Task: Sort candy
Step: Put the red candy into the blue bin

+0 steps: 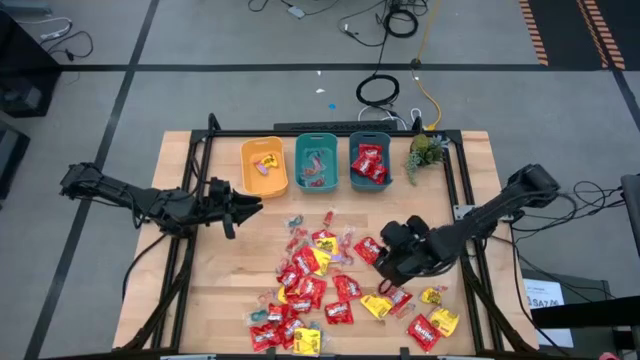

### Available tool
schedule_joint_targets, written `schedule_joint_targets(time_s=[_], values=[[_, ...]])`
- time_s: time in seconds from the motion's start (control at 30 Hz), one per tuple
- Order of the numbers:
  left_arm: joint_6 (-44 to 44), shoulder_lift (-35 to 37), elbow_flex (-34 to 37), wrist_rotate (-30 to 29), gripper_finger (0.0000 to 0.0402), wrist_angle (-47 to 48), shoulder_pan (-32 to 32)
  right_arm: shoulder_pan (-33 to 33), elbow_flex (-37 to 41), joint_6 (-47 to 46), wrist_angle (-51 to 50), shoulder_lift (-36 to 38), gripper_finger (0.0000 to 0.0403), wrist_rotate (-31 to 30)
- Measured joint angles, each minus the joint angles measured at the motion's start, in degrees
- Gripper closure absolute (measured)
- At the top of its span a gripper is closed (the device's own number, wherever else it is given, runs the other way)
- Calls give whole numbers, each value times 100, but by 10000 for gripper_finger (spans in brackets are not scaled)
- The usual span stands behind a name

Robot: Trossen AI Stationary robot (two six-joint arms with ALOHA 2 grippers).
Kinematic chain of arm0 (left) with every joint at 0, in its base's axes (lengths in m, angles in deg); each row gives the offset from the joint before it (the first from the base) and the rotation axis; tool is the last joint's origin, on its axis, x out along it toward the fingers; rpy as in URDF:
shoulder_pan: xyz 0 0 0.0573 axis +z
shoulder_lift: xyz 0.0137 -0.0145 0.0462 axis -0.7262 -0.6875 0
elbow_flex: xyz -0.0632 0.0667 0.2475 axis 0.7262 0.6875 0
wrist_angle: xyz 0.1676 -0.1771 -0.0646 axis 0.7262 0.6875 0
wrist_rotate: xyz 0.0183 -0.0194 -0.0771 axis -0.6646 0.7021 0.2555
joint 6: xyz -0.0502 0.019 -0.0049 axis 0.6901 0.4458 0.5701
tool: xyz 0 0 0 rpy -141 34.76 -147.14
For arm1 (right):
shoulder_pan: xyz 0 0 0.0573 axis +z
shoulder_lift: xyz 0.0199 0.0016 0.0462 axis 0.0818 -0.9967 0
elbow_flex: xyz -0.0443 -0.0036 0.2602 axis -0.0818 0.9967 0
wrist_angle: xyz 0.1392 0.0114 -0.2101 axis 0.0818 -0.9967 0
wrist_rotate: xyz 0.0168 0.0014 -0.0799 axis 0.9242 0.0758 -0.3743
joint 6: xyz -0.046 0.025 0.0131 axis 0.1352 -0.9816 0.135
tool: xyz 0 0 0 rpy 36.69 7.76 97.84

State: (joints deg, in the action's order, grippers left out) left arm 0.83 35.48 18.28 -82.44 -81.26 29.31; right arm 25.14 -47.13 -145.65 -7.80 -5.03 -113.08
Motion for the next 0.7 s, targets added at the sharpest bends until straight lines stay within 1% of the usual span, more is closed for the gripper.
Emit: schedule_joint_targets(time_s=[0.13, 0.2, 0.27, 0.4, 0.47, 0.53, 0.63, 0.7], values=[[3, 0, 1, -2, 260, -1, 1, -147, 0, 74, 295, -569, 183, 51], [-49, 0, 2, 0, 260, 2, -1, -229, 0, 78, 439, -842, 183, 214], [-379, 0, 1, 0, 260, 14, 0, -325, 0, 85, 595, -1123, 183, 454], [-1349, -2, -1, 0, 260, 236, 1, -488, -4, 327, 960, -1699, 183, 995], [-1535, 0, -1, 0, 260, 354, -1, -544, -31, 379, 1246, -1912, 183, 1089], [-1517, -1, -1, 1, 260, 484, -1, -587, -47, 378, 1482, -2089, 184, 1161], [-1466, 0, -1, 2, 260, 574, -2, -624, -58, 183, 1628, -2197, 198, 1207], [-1464, -2, -1, 2, 260, 638, -2, -644, -57, 90, 1638, -2194, 220, 1262]])
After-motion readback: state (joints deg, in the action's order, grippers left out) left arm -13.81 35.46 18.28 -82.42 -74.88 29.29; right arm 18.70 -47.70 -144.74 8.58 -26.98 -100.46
